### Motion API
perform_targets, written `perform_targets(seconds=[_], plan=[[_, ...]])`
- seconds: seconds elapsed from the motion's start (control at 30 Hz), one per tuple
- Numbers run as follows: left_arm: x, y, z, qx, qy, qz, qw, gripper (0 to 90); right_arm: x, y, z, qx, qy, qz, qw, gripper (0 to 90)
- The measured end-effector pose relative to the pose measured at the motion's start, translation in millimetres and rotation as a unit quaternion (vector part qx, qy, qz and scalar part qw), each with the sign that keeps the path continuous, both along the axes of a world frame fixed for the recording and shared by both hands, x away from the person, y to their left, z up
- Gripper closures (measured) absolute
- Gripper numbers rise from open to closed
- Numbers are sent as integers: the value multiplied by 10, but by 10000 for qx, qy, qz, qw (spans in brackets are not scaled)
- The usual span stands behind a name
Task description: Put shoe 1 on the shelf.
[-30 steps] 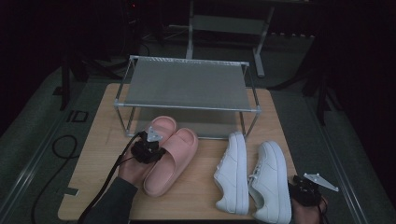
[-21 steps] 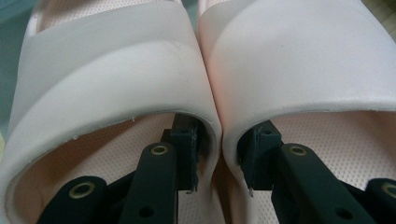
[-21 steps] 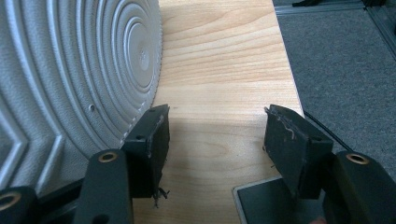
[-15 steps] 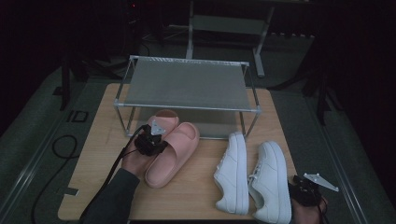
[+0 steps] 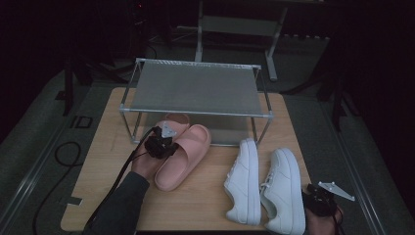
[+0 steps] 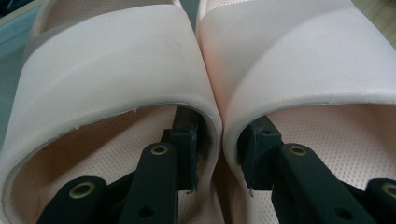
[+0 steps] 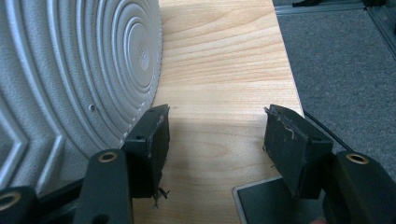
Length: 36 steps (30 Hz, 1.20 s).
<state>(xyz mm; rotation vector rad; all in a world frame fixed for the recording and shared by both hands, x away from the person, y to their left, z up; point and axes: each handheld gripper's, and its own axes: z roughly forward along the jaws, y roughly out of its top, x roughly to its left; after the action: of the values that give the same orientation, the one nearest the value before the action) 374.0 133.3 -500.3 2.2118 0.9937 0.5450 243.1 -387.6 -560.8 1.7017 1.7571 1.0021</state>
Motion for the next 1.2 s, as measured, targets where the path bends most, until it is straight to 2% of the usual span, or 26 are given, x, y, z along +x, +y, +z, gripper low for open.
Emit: perform_targets(seconds=[0.47,1.03,1.2], plan=[[125,-96,-79,107,-147,77,9998,699,0,0,0,-1,0,1,10000,397],[320,-181,-137,-79,-339,346,9988,700,0,0,0,-1,1,1,10000,398],[354,-220,-140,-32,-435,403,9982,700,0,0,0,0,2,3,10000,398]])
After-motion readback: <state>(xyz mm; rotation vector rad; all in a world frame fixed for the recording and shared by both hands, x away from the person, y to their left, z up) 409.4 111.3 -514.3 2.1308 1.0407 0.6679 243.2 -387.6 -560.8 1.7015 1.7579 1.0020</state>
